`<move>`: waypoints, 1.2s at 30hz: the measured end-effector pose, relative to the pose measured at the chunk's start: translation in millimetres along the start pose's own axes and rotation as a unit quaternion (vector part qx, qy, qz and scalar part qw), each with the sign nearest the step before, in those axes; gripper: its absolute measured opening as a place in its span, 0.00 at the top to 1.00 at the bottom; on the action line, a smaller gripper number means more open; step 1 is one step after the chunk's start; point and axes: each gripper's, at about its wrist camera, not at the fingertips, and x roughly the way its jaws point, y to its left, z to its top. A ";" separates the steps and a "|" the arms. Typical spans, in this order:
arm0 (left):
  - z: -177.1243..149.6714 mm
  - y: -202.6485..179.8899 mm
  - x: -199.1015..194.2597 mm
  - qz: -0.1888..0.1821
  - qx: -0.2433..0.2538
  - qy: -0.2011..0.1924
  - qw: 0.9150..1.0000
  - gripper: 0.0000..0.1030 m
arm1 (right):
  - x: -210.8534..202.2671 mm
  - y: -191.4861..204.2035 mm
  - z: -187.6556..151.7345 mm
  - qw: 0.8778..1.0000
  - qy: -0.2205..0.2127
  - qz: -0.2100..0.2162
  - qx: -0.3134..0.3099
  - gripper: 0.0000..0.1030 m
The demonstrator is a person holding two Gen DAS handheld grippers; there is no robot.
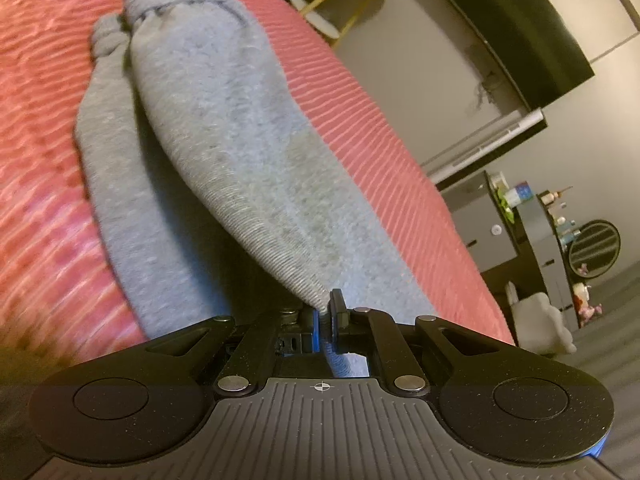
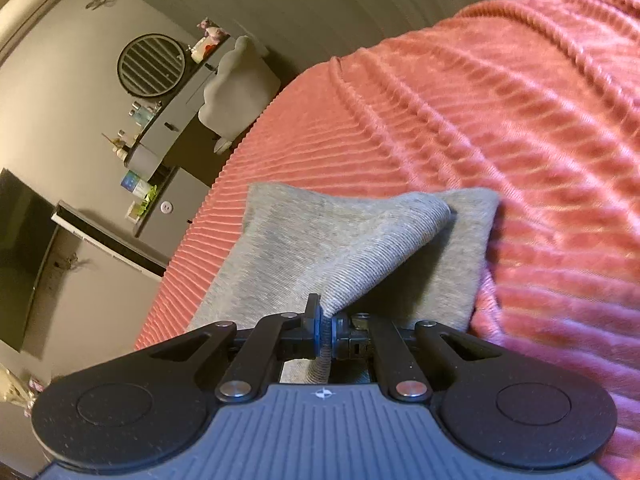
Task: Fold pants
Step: 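Lift the held edges and fold the pants in half lengthwise with both grippers, then open both grippers and release the folded pants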
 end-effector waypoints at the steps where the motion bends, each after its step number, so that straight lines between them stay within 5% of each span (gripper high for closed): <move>1: -0.3 2.1 -1.6 -0.001 -0.002 0.004 1.000 0.93 | -3.4 0.4 1.0 1.000 -0.001 -0.004 -0.006 0.95; 13: -4.8 -0.5 -12.2 -0.002 0.005 0.036 0.999 0.93 | -21.6 2.2 14.1 0.997 -0.010 -0.042 -0.062 0.95; 22: -5.0 0.3 -7.0 0.052 0.003 0.060 0.997 0.92 | -18.4 -6.4 18.2 0.995 -0.003 -0.064 -0.079 0.95; 25: -2.7 0.6 -20.7 0.085 0.004 0.037 0.996 0.79 | -24.0 -6.4 19.0 0.992 -0.016 -0.099 -0.082 0.94; 27: -1.7 -7.8 -36.2 0.100 0.025 0.000 0.995 0.44 | -35.0 2.4 18.8 0.980 -0.053 -0.153 -0.112 0.87; 29: -2.1 -20.8 -45.2 0.101 0.061 -0.046 0.992 0.35 | -49.3 16.5 14.6 0.967 -0.103 -0.173 -0.156 0.87; 32: -6.3 -44.5 -35.9 0.083 0.127 -0.075 0.986 0.29 | -57.1 43.6 0.0 0.964 -0.120 -0.122 -0.202 0.83; 36: -20.3 -72.4 -1.9 0.032 0.170 -0.062 0.983 0.26 | -33.1 87.9 -42.3 0.957 -0.044 -0.004 -0.285 0.71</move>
